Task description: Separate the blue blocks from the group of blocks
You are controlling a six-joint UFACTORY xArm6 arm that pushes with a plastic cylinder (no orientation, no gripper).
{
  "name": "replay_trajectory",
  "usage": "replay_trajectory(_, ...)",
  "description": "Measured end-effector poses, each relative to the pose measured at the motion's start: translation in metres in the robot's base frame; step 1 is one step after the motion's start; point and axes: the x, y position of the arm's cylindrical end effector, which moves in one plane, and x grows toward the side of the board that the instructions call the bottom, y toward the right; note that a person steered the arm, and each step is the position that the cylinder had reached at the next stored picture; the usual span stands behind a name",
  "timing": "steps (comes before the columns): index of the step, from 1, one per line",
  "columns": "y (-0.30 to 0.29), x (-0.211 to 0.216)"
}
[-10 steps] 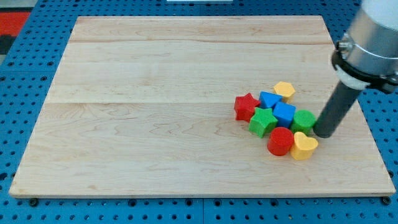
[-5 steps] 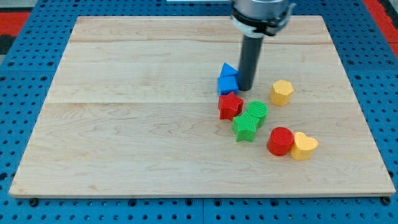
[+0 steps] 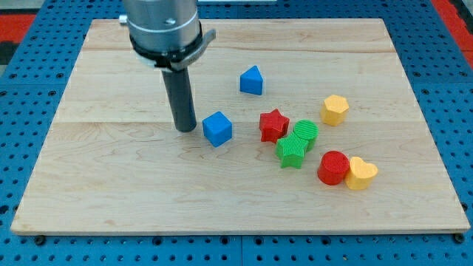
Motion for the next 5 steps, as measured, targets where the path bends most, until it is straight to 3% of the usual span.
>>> replay_trajectory(1,0.002,-0.014)
replay_trajectory(4,0.025,0.047)
replay_trajectory(5,0.033,0.024)
